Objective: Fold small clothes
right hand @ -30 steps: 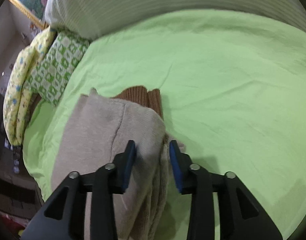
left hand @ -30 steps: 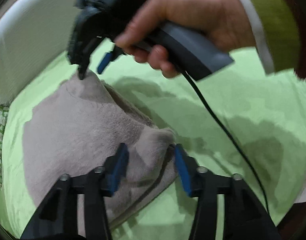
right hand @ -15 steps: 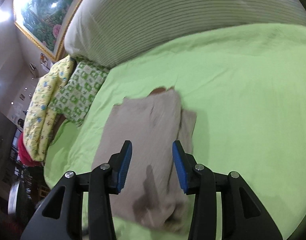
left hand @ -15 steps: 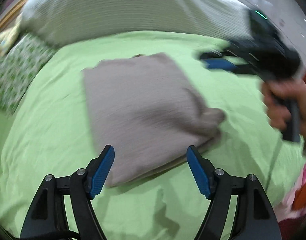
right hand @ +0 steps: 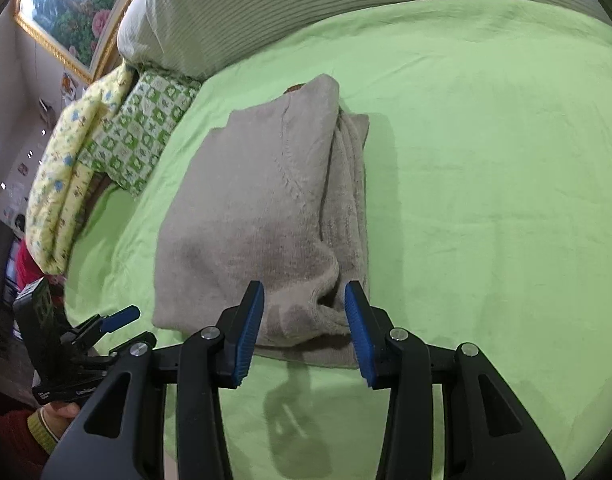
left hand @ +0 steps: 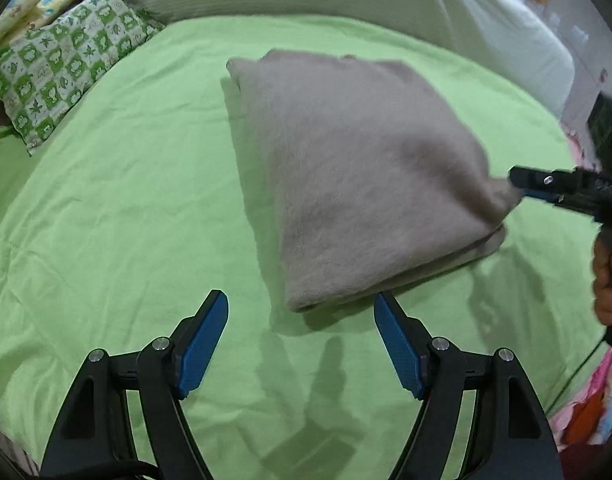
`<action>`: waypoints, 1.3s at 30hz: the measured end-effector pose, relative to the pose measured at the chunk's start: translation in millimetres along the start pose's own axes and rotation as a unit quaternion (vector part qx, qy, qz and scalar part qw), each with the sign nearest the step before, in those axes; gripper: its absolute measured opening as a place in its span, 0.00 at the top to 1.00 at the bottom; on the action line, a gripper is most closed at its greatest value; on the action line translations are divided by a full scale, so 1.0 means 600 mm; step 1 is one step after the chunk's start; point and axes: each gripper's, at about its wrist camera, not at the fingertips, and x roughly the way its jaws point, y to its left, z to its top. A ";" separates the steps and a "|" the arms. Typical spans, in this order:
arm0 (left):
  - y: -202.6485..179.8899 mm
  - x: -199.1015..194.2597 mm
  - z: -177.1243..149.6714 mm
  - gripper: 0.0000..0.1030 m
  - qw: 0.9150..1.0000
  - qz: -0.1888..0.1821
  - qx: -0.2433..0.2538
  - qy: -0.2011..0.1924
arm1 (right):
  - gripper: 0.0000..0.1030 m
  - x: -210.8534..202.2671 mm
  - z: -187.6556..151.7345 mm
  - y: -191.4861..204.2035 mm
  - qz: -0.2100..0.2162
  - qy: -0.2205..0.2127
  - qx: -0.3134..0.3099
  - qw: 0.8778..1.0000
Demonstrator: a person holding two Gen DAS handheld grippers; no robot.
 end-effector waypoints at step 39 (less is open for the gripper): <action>0.049 -0.051 0.010 0.41 0.997 -0.021 -0.069 -0.029 | 0.82 -0.047 -0.029 0.008 -0.038 -0.049 0.021 0.998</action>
